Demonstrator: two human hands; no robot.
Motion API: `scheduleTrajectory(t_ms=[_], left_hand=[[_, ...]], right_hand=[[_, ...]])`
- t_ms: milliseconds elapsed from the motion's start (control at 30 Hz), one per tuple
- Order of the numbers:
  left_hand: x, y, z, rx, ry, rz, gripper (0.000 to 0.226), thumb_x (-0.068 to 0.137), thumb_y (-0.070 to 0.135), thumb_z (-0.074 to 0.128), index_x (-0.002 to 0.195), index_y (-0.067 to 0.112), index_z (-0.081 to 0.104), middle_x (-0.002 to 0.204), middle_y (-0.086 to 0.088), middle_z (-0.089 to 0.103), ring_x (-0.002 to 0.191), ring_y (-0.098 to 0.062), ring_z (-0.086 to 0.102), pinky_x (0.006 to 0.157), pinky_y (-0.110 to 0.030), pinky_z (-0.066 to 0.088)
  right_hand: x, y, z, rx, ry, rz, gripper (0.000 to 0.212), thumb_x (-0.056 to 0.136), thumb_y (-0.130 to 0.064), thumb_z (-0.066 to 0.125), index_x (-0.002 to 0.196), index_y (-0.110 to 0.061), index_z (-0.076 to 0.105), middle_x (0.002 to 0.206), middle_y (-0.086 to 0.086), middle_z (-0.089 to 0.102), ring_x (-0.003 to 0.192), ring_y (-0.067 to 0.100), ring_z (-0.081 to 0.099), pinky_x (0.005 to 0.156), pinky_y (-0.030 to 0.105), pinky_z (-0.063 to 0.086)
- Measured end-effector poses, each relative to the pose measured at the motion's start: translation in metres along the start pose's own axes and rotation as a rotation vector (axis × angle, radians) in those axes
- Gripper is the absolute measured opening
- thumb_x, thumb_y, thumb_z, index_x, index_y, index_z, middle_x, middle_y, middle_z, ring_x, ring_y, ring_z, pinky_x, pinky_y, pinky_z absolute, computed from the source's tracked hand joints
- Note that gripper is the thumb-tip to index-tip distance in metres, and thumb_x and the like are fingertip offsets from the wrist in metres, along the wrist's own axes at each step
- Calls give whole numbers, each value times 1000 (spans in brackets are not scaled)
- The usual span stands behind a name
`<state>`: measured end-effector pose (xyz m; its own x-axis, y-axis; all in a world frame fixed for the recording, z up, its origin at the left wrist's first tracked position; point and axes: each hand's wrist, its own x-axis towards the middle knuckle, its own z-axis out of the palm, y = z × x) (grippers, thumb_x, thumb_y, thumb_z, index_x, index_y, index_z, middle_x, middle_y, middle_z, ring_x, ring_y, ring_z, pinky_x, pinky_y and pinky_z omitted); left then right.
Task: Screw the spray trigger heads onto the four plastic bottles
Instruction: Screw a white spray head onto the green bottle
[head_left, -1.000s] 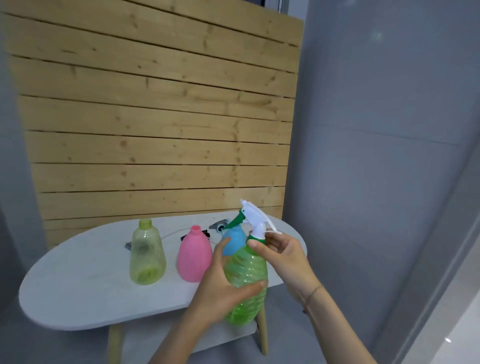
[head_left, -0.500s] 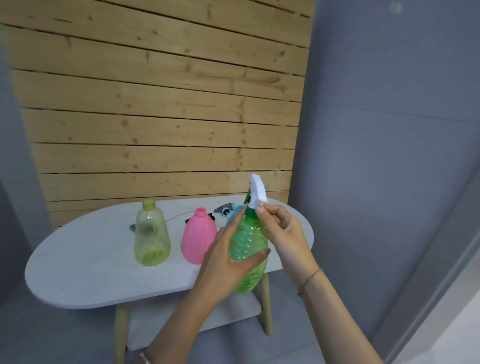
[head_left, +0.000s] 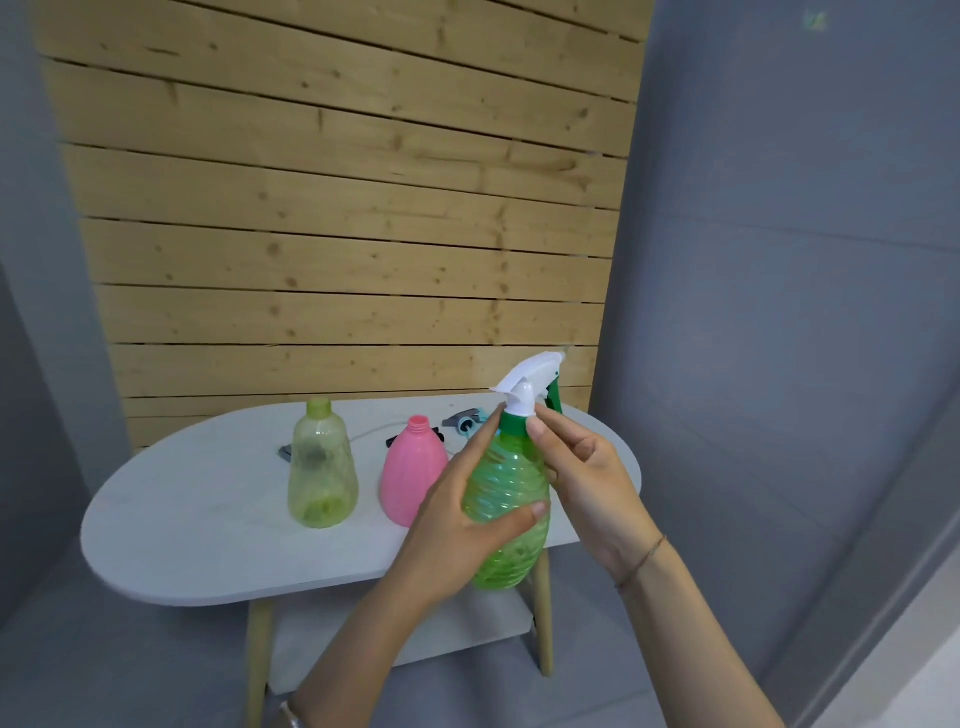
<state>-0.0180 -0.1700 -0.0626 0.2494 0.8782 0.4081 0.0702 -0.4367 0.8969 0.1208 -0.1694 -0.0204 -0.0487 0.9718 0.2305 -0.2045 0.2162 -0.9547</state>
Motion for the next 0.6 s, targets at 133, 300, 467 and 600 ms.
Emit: scheduleTrajectory(t_ms=[133, 300, 467, 600], left_hand=[[1, 4, 2, -27, 12, 22, 82, 70, 43, 76, 136, 61, 30, 130, 41, 49, 120, 16, 47, 86, 0, 39], [5, 2, -1, -44, 10, 6, 80, 73, 36, 77, 136, 57, 33, 129, 42, 49, 121, 16, 46, 87, 1, 37], [6, 2, -4, -62, -9, -27, 80, 70, 43, 77, 135, 60, 32, 132, 30, 54, 123, 7, 50, 88, -5, 44], [2, 2, -4, -66, -54, -35, 79, 70, 44, 77, 133, 63, 32, 131, 28, 55, 121, 5, 53, 87, -7, 46]], right_hand=[[2, 0, 7, 66, 127, -61, 56, 57, -36, 80, 107, -14, 72, 108, 1, 75, 108, 18, 68, 98, 38, 50], [1, 0, 13, -18, 146, -158, 29, 72, -11, 78, 98, -21, 71, 85, -22, 75, 87, -3, 71, 72, 10, 53], [-3, -23, 6, -334, 261, -366, 13, 72, -21, 82, 81, -24, 72, 74, -17, 74, 69, -1, 67, 61, 8, 47], [0, -31, -14, -570, 418, -392, 42, 66, -39, 83, 97, -20, 62, 94, -12, 63, 87, 3, 58, 77, 14, 43]])
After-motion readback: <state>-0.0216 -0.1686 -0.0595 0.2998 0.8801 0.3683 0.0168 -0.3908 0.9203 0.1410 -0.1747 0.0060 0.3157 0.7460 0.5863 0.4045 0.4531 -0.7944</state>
